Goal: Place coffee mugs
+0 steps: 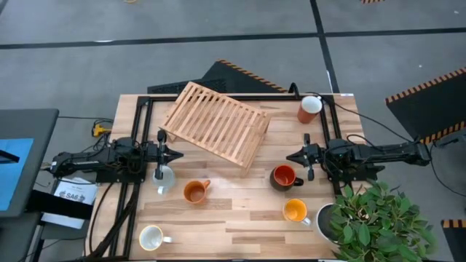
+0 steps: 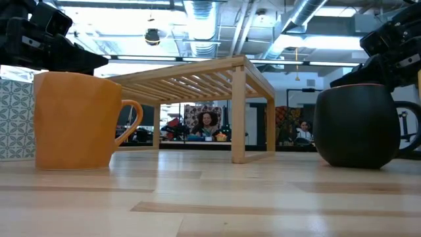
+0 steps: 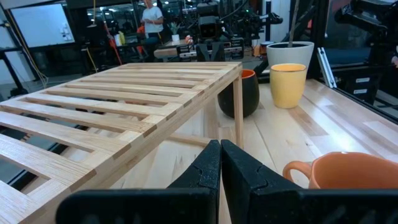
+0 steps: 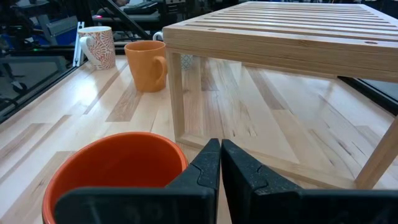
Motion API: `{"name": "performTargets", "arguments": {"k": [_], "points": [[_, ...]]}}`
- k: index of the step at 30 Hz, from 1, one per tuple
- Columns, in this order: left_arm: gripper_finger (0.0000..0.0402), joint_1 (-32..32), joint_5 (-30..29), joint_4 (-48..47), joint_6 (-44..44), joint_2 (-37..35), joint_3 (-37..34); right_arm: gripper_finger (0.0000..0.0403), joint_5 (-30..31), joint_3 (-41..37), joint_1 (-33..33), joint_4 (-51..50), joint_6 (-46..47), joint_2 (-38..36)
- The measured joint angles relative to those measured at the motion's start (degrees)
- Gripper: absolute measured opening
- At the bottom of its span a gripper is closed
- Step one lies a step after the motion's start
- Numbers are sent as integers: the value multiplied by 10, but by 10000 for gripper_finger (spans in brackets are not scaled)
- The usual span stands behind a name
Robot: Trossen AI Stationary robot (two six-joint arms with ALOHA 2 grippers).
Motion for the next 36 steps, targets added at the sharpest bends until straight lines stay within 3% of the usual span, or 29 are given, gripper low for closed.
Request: {"name": "performTargets", "arguments": {"k": [27, 30, 33, 36], "points": [[0, 0, 0, 0, 0, 0, 0, 43, 0, 0, 0, 2, 0, 0], [0, 0, 0, 0, 0, 0, 0, 43, 0, 0, 1, 7, 45, 0], [0, 0, 0, 0, 0, 0, 0, 43, 0, 0, 1, 132, 119, 3], [0, 0, 0, 0, 0, 0, 0, 43, -12, 0, 3, 338, 99, 26]]}}
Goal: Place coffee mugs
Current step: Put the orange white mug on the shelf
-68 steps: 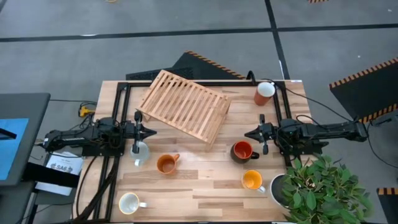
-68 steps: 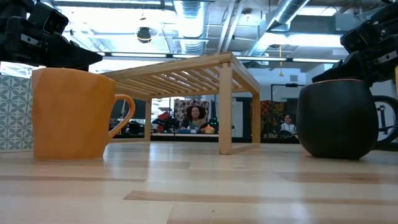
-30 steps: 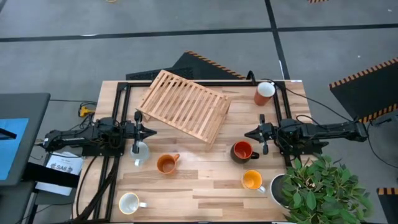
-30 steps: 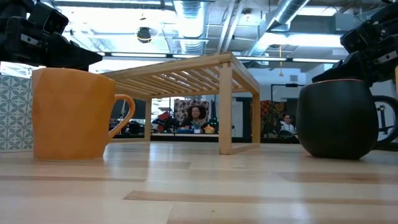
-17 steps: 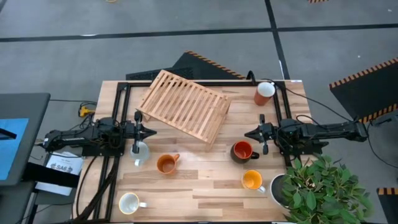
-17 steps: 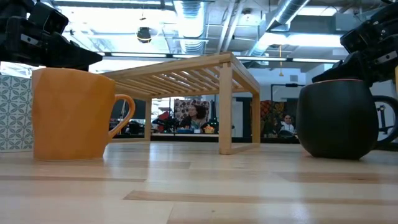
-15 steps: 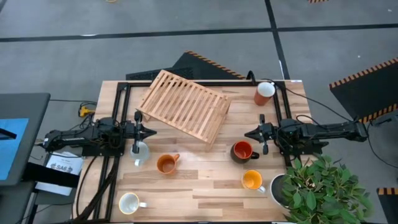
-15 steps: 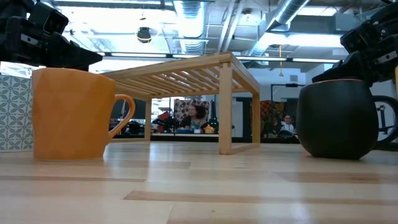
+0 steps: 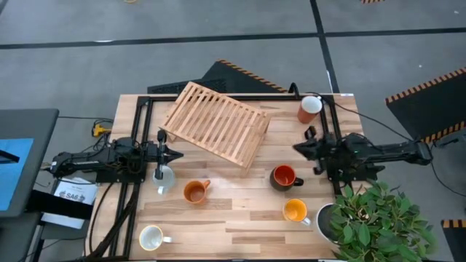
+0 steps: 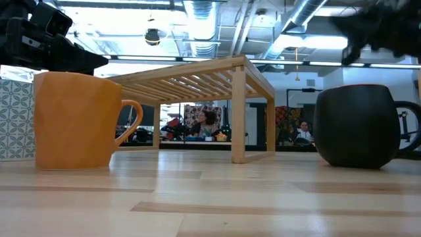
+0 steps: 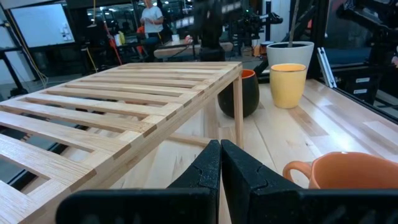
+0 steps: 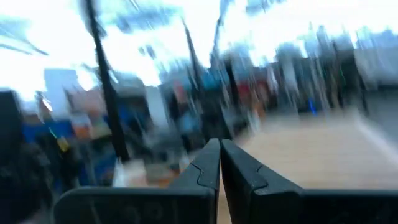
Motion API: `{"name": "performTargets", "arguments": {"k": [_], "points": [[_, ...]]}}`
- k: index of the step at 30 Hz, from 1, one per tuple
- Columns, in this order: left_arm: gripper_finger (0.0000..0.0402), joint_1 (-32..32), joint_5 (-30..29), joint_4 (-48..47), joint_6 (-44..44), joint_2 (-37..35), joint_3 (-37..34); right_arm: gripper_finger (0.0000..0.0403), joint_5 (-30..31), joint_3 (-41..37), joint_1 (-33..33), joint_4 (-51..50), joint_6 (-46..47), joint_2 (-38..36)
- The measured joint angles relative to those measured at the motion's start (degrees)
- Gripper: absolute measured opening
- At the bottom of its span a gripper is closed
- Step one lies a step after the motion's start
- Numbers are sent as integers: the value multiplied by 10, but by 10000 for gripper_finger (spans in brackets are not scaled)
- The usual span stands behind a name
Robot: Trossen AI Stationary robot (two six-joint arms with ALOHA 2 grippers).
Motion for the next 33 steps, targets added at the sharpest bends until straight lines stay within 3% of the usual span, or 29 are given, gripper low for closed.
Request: {"name": "performTargets", "arguments": {"k": [4, 8, 10, 14, 17, 19, 23, 27, 33], "points": [[0, 0, 0, 0, 0, 0, 0, 43, -20, 28, 12, 152, -97, 47], [0, 0, 0, 0, 0, 0, 0, 43, 46, 112, 7, 139, -143, 118], [0, 0, 0, 0, 0, 0, 0, 44, 96, 173, -3, 59, -143, 164], [0, 0, 0, 0, 0, 0, 0, 57, 234, 314, -31, -206, -121, 258], [0, 0, 0, 0, 0, 0, 0, 82, 335, 404, -62, -405, -61, 323], [0, 0, 0, 0, 0, 0, 0, 107, 370, 449, -89, -517, -23, 357], [0, 0, 0, 0, 0, 0, 0, 169, 376, 487, -146, -679, 67, 398], [0, 0, 0, 0, 0, 0, 0, 225, 343, 488, -214, -802, 152, 422], [0, 0, 0, 0, 0, 0, 0, 252, 318, 488, -295, -810, 187, 456]]}}
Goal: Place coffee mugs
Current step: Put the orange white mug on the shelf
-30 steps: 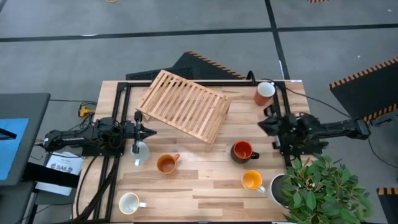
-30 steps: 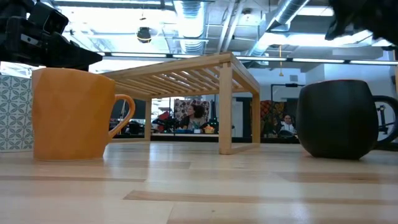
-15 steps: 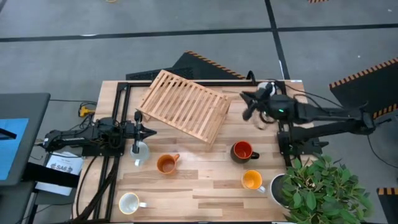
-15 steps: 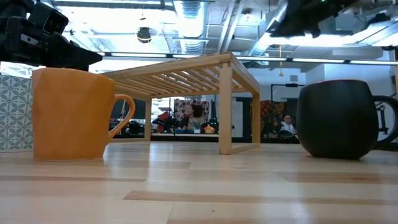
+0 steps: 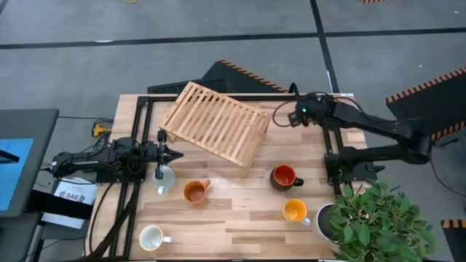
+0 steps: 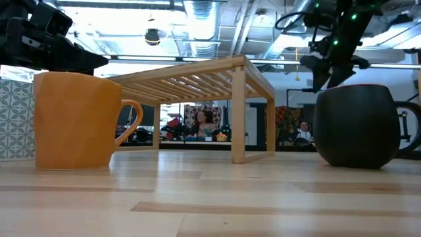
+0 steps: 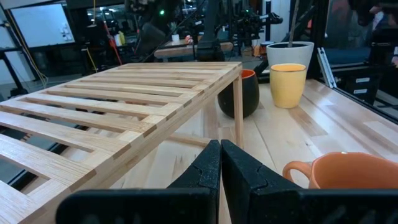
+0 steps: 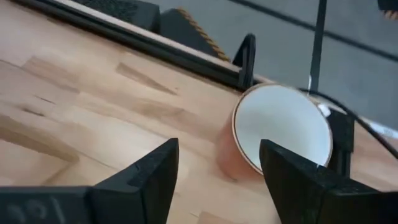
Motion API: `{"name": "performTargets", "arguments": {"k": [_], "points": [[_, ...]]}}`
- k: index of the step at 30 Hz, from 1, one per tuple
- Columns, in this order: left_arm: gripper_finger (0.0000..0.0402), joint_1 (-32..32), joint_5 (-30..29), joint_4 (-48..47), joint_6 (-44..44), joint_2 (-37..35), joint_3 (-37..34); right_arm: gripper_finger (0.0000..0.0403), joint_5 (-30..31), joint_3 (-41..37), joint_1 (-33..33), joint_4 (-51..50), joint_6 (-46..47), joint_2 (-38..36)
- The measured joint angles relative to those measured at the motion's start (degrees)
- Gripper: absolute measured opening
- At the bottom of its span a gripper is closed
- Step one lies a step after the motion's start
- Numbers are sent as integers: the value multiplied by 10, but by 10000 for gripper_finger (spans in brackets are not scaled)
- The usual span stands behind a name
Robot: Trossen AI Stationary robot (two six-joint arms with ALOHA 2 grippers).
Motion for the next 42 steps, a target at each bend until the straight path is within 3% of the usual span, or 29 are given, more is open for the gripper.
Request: {"name": "performTargets", "arguments": {"k": [5, 14, 28, 32, 37, 42], "points": [[0, 0, 0, 0, 0, 0, 0, 253, -63, 0, -66, 0, -42, 37], [0, 0, 0, 0, 0, 0, 0, 253, -97, 0, -124, 11, -83, 93], [0, 0, 0, 0, 0, 0, 0, 243, -98, 0, -170, 43, -137, 191], [0, 0, 0, 0, 0, 0, 0, 195, -96, 1, -174, 39, -147, 200], [0, 0, 0, 0, 0, 0, 0, 55, -83, 0, -155, -1, -162, 176], [0, 0, 0, 0, 0, 0, 0, 50, -67, 35, -107, -72, -153, 128]]}}
